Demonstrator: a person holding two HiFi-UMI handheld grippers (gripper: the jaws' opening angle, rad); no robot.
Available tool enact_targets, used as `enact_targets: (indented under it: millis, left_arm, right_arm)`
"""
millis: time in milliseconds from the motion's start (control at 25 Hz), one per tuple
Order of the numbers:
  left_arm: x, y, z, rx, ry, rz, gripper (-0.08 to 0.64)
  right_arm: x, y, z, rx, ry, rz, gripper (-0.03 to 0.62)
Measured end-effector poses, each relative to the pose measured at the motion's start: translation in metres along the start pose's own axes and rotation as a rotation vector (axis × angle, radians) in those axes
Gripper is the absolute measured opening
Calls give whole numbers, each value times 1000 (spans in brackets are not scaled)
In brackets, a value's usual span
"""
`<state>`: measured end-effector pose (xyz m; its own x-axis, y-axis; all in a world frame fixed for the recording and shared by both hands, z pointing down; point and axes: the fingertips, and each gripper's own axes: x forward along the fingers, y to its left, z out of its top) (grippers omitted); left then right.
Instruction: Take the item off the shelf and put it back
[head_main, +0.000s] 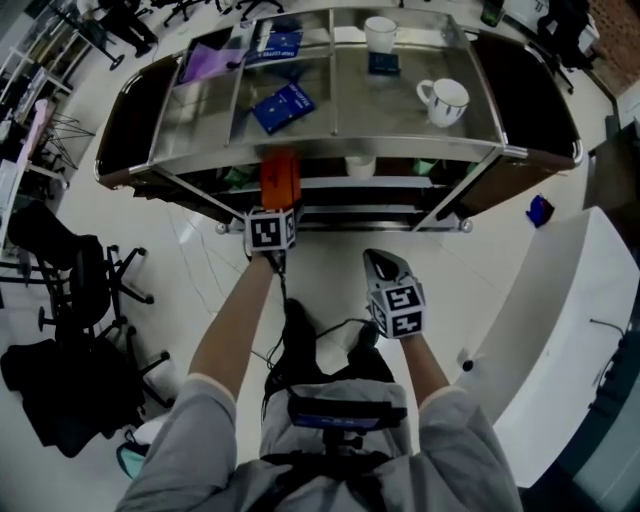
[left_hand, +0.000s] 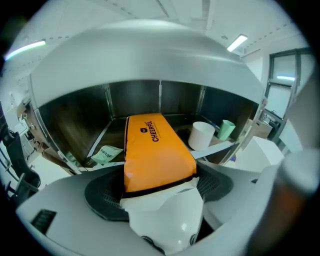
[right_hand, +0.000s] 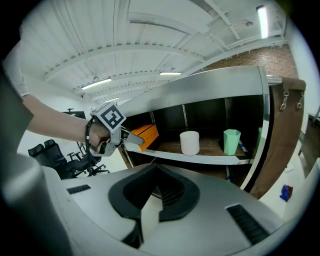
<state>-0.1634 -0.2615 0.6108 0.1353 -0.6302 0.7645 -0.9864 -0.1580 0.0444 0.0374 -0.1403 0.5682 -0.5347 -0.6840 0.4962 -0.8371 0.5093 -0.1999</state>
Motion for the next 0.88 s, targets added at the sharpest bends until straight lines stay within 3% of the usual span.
enact_targets:
  millis: [280, 880]
  left_arm:
    - [-54, -17, -14, 29, -79, -13, 402]
    - [-155, -35, -70, 14, -105, -58, 403]
  right_arm:
    - [-19, 8, 4, -14, -10, 27, 9]
    - [-58, 29, 4, -18, -9, 45, 9]
